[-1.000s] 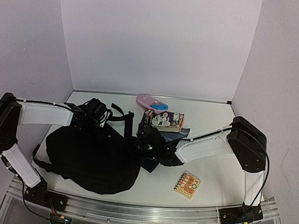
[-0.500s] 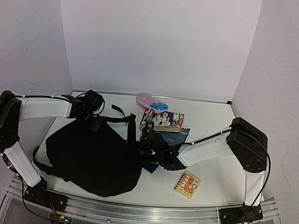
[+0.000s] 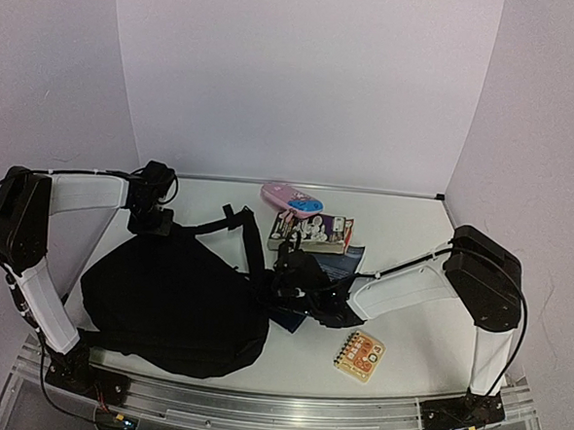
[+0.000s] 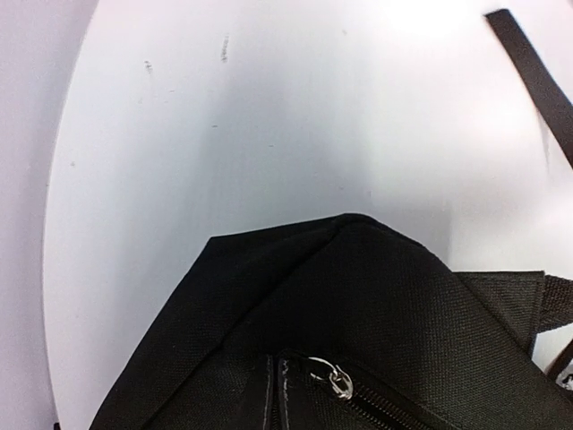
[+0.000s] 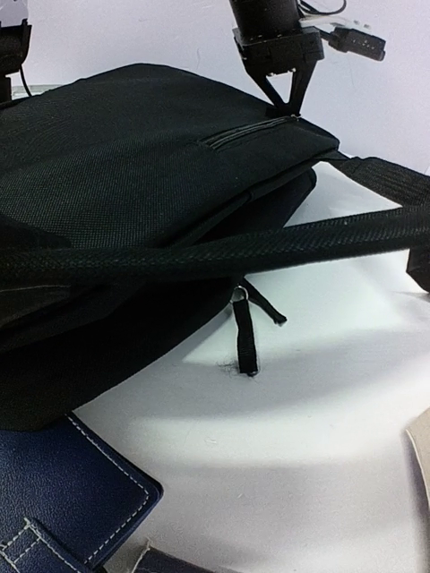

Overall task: Pack the student bag
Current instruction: Unzip the student bag at the center of the board, then pick up the book from the center of the board.

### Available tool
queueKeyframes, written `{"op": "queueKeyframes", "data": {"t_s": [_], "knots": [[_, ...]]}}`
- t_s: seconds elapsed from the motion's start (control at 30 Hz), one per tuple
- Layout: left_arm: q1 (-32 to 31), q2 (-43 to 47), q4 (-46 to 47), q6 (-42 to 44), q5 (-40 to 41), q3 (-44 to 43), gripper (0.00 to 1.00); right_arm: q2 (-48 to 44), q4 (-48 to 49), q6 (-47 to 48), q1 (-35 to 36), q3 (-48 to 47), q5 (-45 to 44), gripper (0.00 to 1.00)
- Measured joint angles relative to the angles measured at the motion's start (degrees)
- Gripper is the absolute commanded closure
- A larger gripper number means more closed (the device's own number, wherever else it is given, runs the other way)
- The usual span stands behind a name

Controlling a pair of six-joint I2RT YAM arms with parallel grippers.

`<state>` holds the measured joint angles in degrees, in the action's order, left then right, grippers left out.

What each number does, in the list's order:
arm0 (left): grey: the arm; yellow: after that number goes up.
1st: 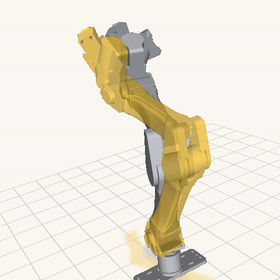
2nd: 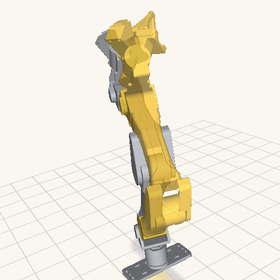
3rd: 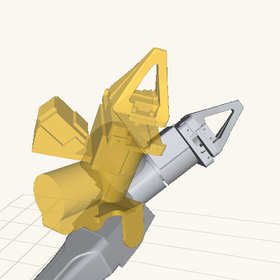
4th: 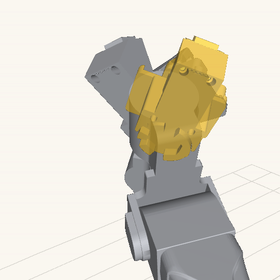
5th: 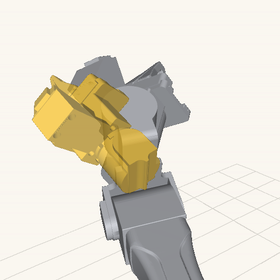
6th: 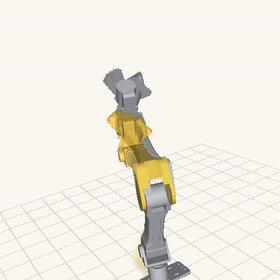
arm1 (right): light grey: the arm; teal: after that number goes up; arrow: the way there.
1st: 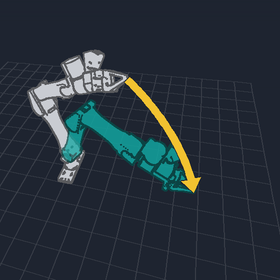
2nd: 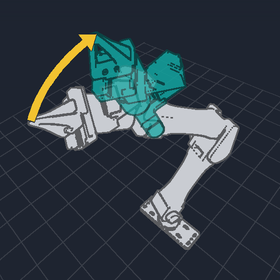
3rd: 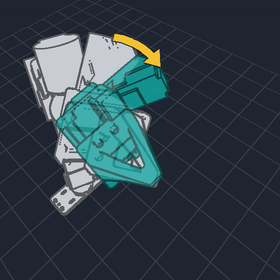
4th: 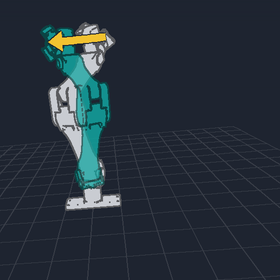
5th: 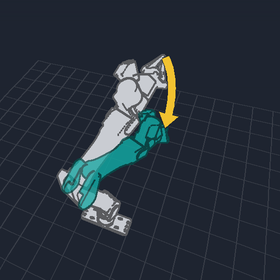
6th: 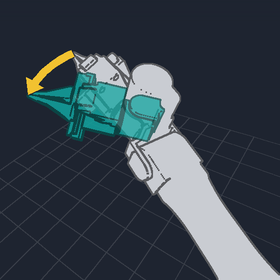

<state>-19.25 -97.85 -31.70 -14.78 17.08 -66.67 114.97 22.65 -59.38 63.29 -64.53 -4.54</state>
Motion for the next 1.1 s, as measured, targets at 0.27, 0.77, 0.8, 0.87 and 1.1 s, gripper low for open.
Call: {"op": "queueKeyframes", "data": {"t_s": [0.27,0.77,0.8,0.87,1.1], "knots": [[1.3,5.8,2.7,-0.6,-6.0,2.6,0.27,-5.9,-8.7,8.0,-0.1,0.3,0.2,0.09],[1.4,26.5,1.2,-16.2,-22.9,15.8,0.10,-15.9,-17.6,24.2,-18.8,10.5,22.1,0.27],[1.4,27.2,0.9,-17.2,-23.8,16.8,0.09,-15.4,-17.6,24.9,-19.6,10.5,23.9,0.30],[1.4,28.7,0.2,-18.8,-25.1,18.3,0.09,-14.1,-17.6,26.2,-20.8,10.5,27.6,0.35],[1.4,33.4,-0.7,-21.6,-26.6,18.8,0.08,-9.2,-17.7,28.1,-21.2,10.5,35.3,0.41]]}}
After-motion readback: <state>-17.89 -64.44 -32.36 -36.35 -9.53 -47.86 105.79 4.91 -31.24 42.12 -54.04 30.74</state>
